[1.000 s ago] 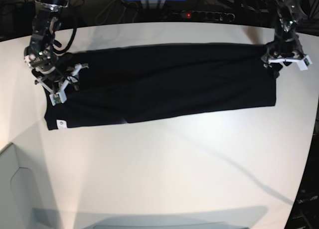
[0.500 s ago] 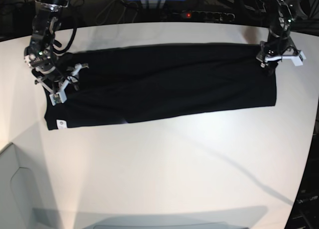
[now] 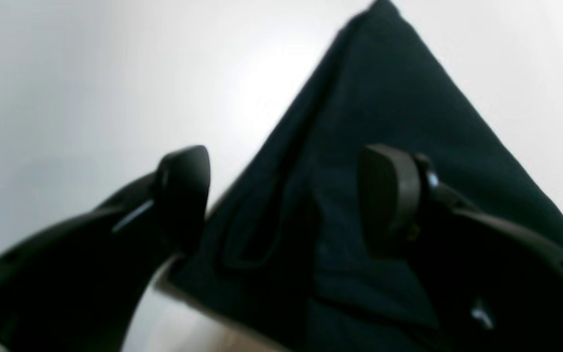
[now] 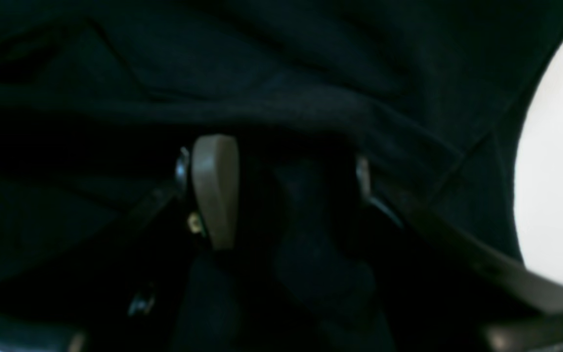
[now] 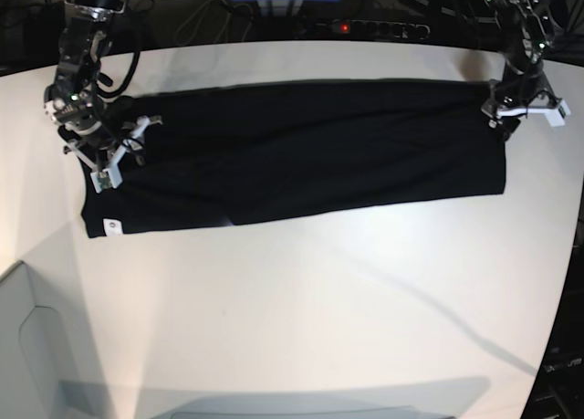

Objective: Fold the T-shirt properly
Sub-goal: 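Regrip the strip end with the left gripper, right gripper holding its end, then lift the strip end with the left gripper and fold it toward the right gripper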

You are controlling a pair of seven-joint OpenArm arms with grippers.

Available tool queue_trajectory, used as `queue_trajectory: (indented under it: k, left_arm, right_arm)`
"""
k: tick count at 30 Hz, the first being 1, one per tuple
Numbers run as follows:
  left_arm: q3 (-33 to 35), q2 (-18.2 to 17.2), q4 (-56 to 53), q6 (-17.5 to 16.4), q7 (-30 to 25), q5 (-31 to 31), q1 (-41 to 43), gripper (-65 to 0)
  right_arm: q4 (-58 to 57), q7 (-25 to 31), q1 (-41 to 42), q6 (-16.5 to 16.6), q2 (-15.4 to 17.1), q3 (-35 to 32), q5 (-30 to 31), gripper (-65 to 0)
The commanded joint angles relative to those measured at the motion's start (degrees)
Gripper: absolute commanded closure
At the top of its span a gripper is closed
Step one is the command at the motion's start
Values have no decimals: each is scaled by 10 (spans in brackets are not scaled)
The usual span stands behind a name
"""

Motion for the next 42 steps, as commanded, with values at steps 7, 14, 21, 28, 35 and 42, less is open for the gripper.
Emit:
queue_trajectory:
  k: [7, 14, 21, 28, 35, 42]
  left_arm:
    - [37, -13, -24, -1, -9, 26, -25, -453]
    - [63, -9, -26, -1, -10, 78, -28, -327]
    - [63, -11, -25, -1, -10, 79, -28, -65]
    - [63, -13, 5, -1, -10, 79, -27, 0]
    - [109, -7, 186, -1, 24, 77, -1, 0]
    - [224, 32, 245, -1, 70, 79, -2, 0]
  right_arm:
    - [3, -14, -2, 7, 3, 0, -5, -301]
    - [3, -14, -2, 7, 3, 0, -5, -300]
    - [3, -14, -1, 7, 3, 0, -5, -300]
    - [4, -14, 0, 7, 3, 0, -5, -300]
    - [5, -15, 1, 6, 3, 0, -5, -300]
    - [5, -15, 1, 6, 3, 0, -5, -300]
